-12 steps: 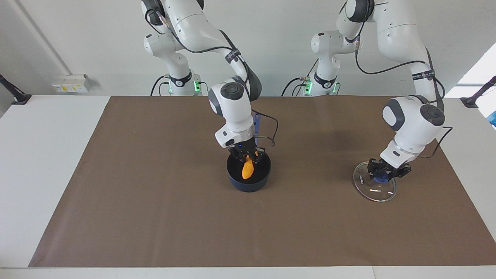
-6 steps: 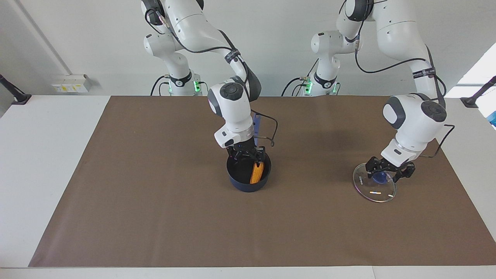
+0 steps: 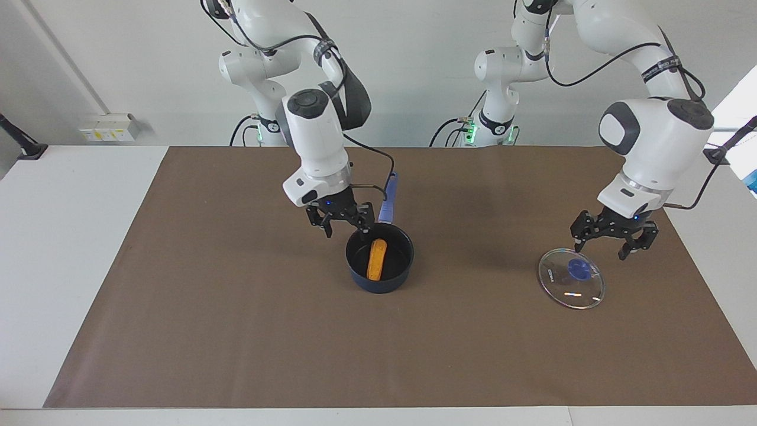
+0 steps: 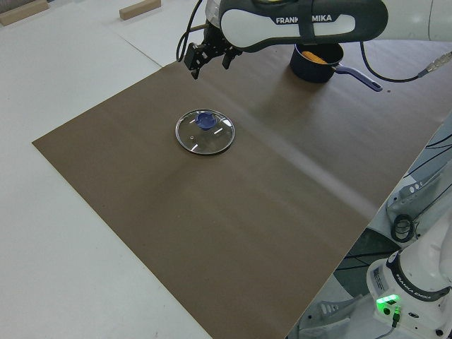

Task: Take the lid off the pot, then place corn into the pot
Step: 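Set the lid on the table while both grippers withdraw outward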

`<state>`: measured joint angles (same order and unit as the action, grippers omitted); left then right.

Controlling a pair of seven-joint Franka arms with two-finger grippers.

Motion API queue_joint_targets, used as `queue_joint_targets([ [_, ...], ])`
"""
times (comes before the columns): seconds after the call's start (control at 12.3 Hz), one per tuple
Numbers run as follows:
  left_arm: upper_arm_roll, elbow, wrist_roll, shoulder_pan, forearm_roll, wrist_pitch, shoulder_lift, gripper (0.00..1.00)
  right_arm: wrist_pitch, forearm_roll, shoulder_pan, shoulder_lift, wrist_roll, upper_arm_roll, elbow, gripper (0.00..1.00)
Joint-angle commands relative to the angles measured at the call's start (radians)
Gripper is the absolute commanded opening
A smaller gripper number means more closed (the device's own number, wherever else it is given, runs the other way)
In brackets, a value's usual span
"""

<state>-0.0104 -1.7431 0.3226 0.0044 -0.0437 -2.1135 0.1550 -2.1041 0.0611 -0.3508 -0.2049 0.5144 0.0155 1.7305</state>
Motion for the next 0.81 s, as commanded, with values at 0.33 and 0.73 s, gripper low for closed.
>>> queue_joint_targets([
  [0.33,0.012,0.192,0.003,-0.057,0.068,0.347,-0.104,1.00,0.349,0.005,0.212,0.219,-0.306,-0.002,-0.034,0.96],
  [0.73,0.009,0.263,0.003,-0.058,0.065,0.536,-0.146,1.00,0.530,0.003,0.325,0.226,-0.456,-0.006,-0.161,1.00],
])
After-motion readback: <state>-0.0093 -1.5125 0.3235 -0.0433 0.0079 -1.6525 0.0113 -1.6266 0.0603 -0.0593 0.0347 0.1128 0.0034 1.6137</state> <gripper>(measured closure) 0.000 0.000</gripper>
